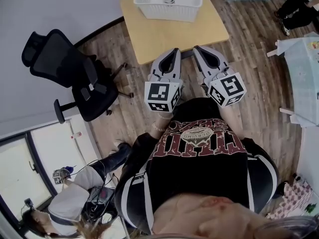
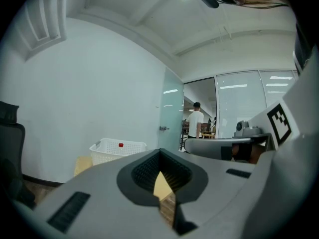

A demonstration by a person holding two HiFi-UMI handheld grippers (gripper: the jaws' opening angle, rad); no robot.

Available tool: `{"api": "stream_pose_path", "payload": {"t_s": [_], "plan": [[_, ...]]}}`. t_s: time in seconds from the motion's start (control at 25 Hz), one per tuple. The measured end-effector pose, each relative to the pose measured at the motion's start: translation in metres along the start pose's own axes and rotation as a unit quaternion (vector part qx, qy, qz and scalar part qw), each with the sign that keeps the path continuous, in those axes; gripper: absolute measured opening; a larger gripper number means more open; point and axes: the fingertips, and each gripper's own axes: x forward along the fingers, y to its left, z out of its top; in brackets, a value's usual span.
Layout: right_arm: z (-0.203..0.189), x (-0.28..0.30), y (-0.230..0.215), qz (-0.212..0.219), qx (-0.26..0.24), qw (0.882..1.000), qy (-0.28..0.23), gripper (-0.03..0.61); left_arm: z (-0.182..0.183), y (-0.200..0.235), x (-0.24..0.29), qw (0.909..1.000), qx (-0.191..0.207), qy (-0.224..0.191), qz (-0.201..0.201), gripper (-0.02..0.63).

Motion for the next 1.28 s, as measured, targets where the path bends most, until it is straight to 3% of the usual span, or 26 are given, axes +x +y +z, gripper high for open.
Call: {"api": "stream_pose_path", "payload": {"t_s": [1.28], "plan": [[0.004,0.109,-0.017,-0.053,-0.010,0.999,-0.002,0.017,0.018,0.098,0.049,0.9989,-0.007,-0.001,-0.046,0.048]]}}
